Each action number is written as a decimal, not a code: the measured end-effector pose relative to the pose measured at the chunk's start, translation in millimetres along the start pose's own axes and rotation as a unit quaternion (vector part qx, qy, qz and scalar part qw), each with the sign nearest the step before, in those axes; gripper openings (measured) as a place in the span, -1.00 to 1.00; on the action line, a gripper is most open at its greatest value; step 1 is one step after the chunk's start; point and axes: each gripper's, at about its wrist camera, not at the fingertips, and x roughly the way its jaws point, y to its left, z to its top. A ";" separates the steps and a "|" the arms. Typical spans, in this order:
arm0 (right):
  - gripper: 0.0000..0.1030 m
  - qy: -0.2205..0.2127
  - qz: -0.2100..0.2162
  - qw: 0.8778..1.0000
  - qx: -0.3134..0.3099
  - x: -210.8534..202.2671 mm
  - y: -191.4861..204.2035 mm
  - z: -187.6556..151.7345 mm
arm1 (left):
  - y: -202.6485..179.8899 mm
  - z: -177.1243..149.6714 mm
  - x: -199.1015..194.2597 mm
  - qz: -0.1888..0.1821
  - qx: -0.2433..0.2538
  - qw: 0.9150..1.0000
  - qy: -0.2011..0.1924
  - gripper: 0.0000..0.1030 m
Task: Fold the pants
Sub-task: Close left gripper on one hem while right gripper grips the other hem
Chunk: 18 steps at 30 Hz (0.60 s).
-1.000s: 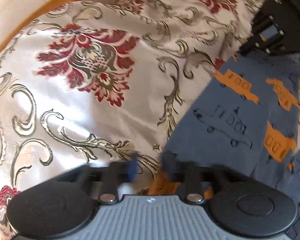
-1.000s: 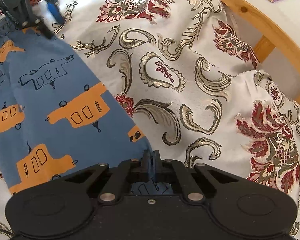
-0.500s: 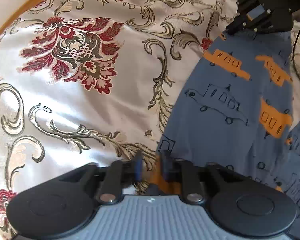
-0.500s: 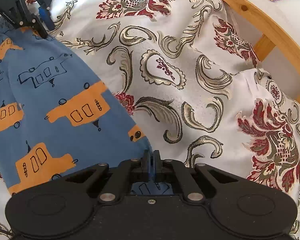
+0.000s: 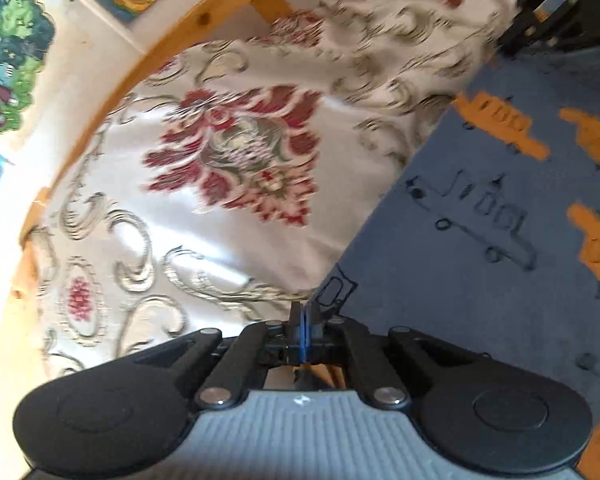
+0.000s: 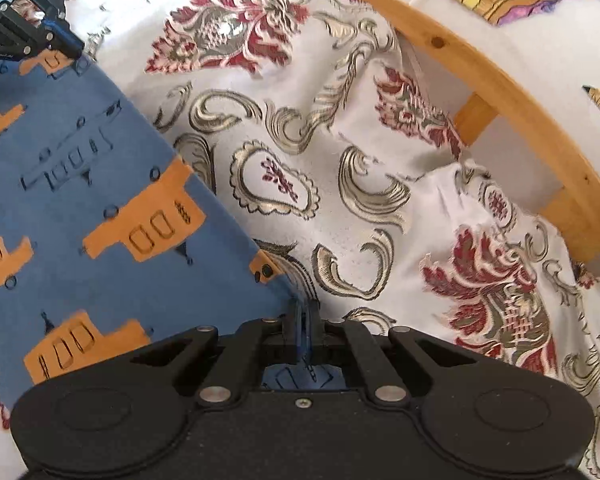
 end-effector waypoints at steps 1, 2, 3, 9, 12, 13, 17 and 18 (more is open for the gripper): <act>-1.00 0.007 -0.001 1.000 -0.003 4.8 2.6 -0.2 | -1.4 1.1 5.9 0.004 0.000 1.000 0.009 -1.00; -1.00 0.011 -0.004 1.000 -0.004 7.9 4.0 -0.7 | -2.2 0.7 10.7 0.003 0.002 1.000 0.015 -1.00; -1.00 0.011 -0.003 1.000 0.000 8.9 3.4 -1.2 | -5.2 0.5 13.1 0.005 0.012 1.000 0.012 -0.99; -0.47 0.000 0.030 0.999 0.014 0.0 -7.2 -4.3 | 13.3 -5.0 13.4 -0.048 0.004 0.999 -0.006 -0.63; -0.10 -0.009 0.046 0.999 0.020 -7.6 -7.3 -2.7 | 30.1 -9.0 12.2 -0.105 -0.025 0.994 -0.009 -0.24; -0.05 -0.014 0.052 0.998 0.020 -10.5 -7.2 -2.4 | 36.1 -10.2 11.7 -0.118 -0.031 0.992 -0.012 -0.13; 0.16 -0.021 0.084 0.996 0.024 -13.3 -5.3 2.7 | 53.2 -15.5 7.4 -0.151 -0.054 0.987 -0.012 -0.01; 0.17 -0.022 0.091 0.995 0.026 -12.6 -4.3 5.9 | 54.7 -16.3 6.0 -0.155 -0.054 0.986 -0.010 0.04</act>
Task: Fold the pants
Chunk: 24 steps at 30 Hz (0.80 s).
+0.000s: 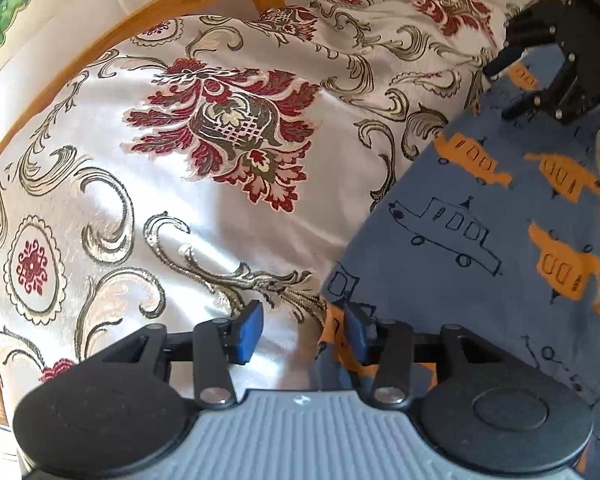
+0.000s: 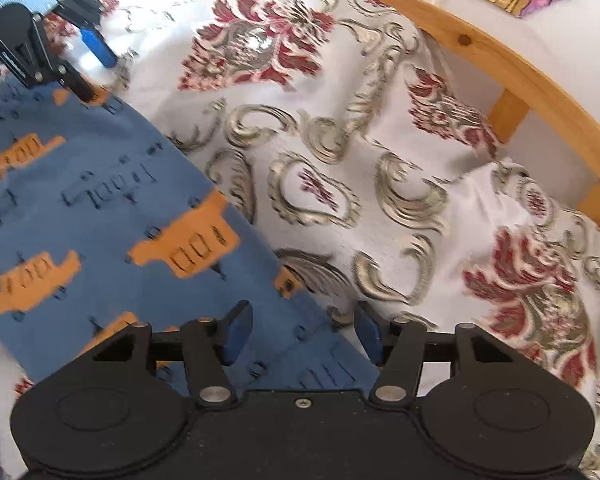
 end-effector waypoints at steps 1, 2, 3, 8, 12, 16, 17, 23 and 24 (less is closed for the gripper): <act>0.18 -0.001 0.005 1.000 -0.002 1.9 1.9 4.4 | -0.3 0.3 -1.1 -0.001 0.006 1.000 0.006 0.05; 0.18 -0.001 0.008 1.000 -0.007 4.2 4.3 9.0 | -2.3 0.0 -3.0 0.002 0.016 1.000 0.009 0.05; 0.16 -0.001 0.013 1.000 -0.012 6.8 6.5 13.7 | -4.1 0.1 -4.9 0.005 0.025 1.000 0.014 0.05; -0.47 0.035 0.020 0.999 -0.030 32.5 8.0 33.4 | -7.9 1.5 -3.0 0.026 0.044 0.998 0.038 -0.12; -0.89 0.053 0.022 0.997 -0.047 38.1 8.6 30.4 | -14.1 0.8 -2.6 0.036 0.065 0.996 0.046 -0.29; -1.00 0.040 0.018 0.998 -0.049 29.9 10.9 20.9 | -16.1 1.6 -4.2 0.051 0.057 0.996 0.043 -0.72; -1.00 0.036 0.014 0.998 -0.051 27.3 12.1 19.5 | -18.6 1.9 -5.6 0.056 0.057 0.996 0.040 -0.77; -1.00 0.000 -0.021 0.999 -0.047 -4.3 22.9 11.8 | -32.6 -2.5 -19.2 0.094 0.054 0.994 0.012 -0.94; -1.00 -0.004 -0.027 0.998 -0.048 -10.3 25.4 11.7 | -34.6 -3.5 -23.7 0.100 0.051 0.994 0.005 -0.95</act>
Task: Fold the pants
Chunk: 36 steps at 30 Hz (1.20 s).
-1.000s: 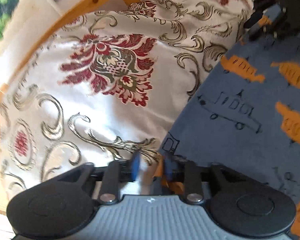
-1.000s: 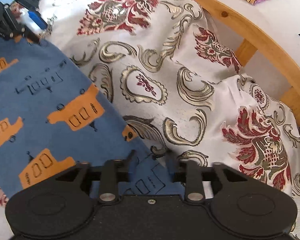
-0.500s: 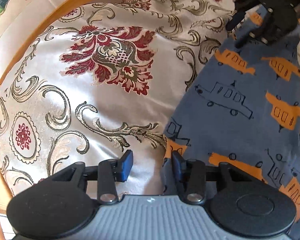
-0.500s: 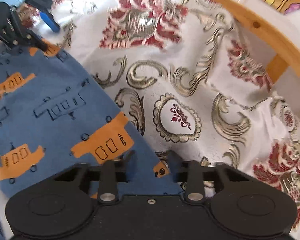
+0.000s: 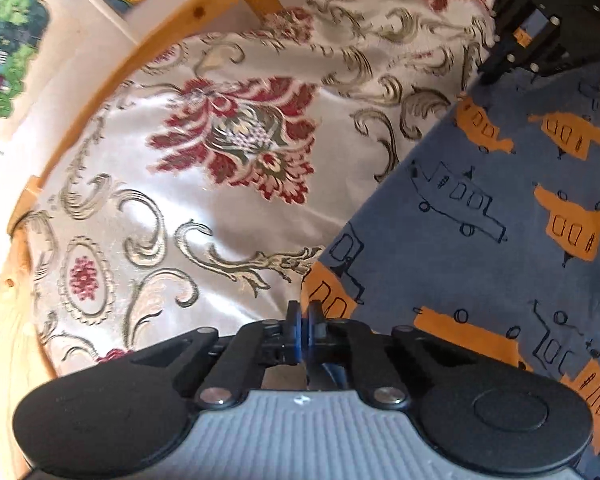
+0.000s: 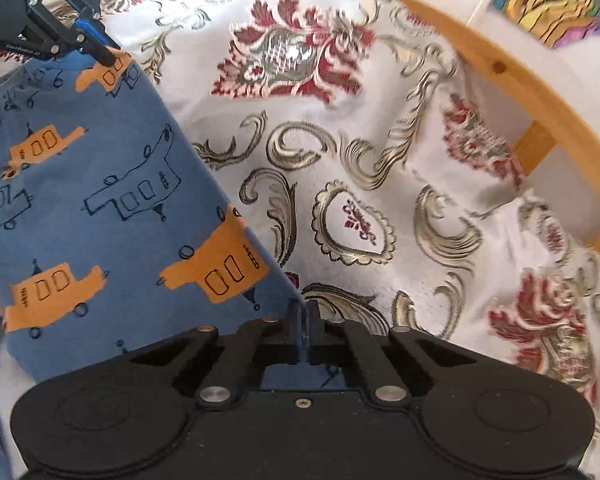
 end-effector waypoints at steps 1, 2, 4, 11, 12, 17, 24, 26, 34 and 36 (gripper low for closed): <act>-1.00 -0.004 -0.003 1.000 0.001 -6.7 2.1 -0.8 | -0.7 -1.1 -4.5 0.007 -0.005 1.000 -0.006 -0.96; -1.00 -0.007 -0.008 1.000 0.001 -13.2 4.3 -1.6 | -1.8 -2.1 -8.8 0.014 -0.010 1.000 -0.009 -0.96; -1.00 -0.016 -0.022 1.000 0.005 -26.2 8.5 -2.7 | -7.7 -4.4 -18.7 0.034 -0.009 0.999 -0.019 -0.98; -1.00 -0.043 -0.053 0.998 0.013 -80.9 39.3 -8.6 | -41.0 -20.8 -54.8 0.120 0.010 0.990 -0.077 -0.99; -1.00 -0.046 -0.058 0.997 0.014 -90.3 45.8 -11.6 | -45.3 -24.5 -59.8 0.125 0.012 0.988 -0.085 -0.99; -1.00 -0.061 -0.086 0.994 0.005 -134.0 87.2 -25.7 | -63.8 -43.5 -86.7 0.145 0.008 0.981 -0.126 -0.99; -1.00 -0.052 -0.126 0.990 -0.028 -163.6 154.0 -60.5 | -107.7 -81.5 -117.2 0.145 0.040 0.977 -0.153 -0.98; -1.00 -0.039 -0.125 0.990 -0.045 -167.0 176.8 -73.3 | -121.7 -93.2 -125.0 0.139 0.061 0.977 -0.148 -0.98; -1.00 -0.013 -0.141 0.987 -0.077 -159.5 238.7 -110.6 | -181.8 -133.7 -119.4 0.098 0.139 0.981 -0.098 -0.98; -1.00 -0.013 -0.153 0.985 -0.074 -157.4 245.0 -114.5 | -189.5 -138.7 -117.1 0.095 0.145 0.980 -0.094 -0.98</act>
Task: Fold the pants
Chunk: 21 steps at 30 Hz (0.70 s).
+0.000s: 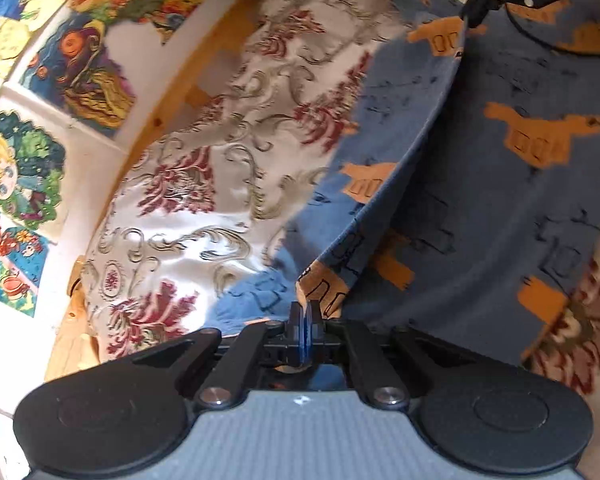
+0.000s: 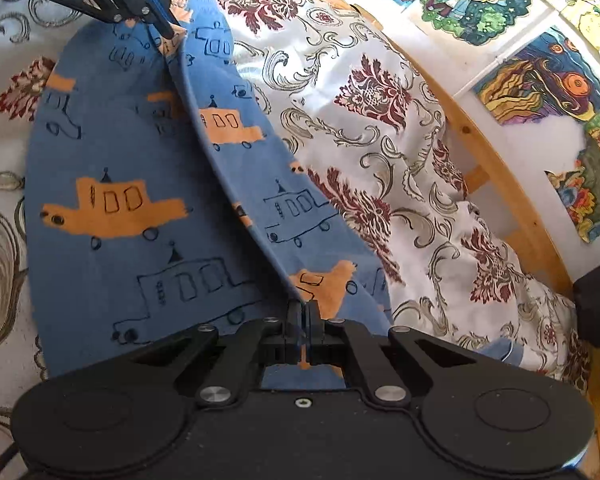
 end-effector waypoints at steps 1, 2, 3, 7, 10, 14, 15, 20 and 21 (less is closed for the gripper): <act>-1.00 -0.001 -0.006 1.000 0.003 -1.2 1.3 -0.3 | -2.1 -0.4 -0.4 0.000 0.000 1.000 0.001 -0.98; -1.00 -0.003 -0.011 1.000 0.007 -3.2 0.8 -0.3 | -3.6 -0.8 -1.4 0.001 -0.002 1.000 0.002 -0.98; -1.00 -0.004 -0.015 1.000 0.011 -6.2 1.5 -0.3 | -3.8 -0.8 -2.8 0.002 -0.004 1.000 0.001 -0.98; -1.00 -0.009 -0.028 1.000 0.010 -20.9 9.1 -1.1 | -4.1 -1.5 -9.5 0.007 -0.008 1.000 0.000 -0.98; -1.00 -0.009 -0.027 0.999 0.021 -31.2 16.6 -1.7 | -5.2 -4.5 -13.4 0.002 -0.008 1.000 0.001 -0.98; -1.00 -0.008 -0.031 0.999 0.032 -45.1 28.0 -5.5 | -9.5 -8.4 -19.9 0.002 0.000 1.000 0.002 -0.98; -1.00 -0.007 -0.032 0.999 0.034 -47.6 31.0 -6.6 | -11.4 -9.5 -22.2 0.000 0.002 1.000 0.003 -0.98; -0.99 -0.002 -0.031 0.999 0.040 -49.3 43.3 -11.6 | -24.8 -17.9 -26.7 -0.009 0.030 0.999 0.011 -0.97; -0.97 -0.003 -0.033 0.999 0.037 -48.1 45.6 -12.7 | -26.5 -19.3 -26.2 -0.012 0.030 0.999 0.014 -0.95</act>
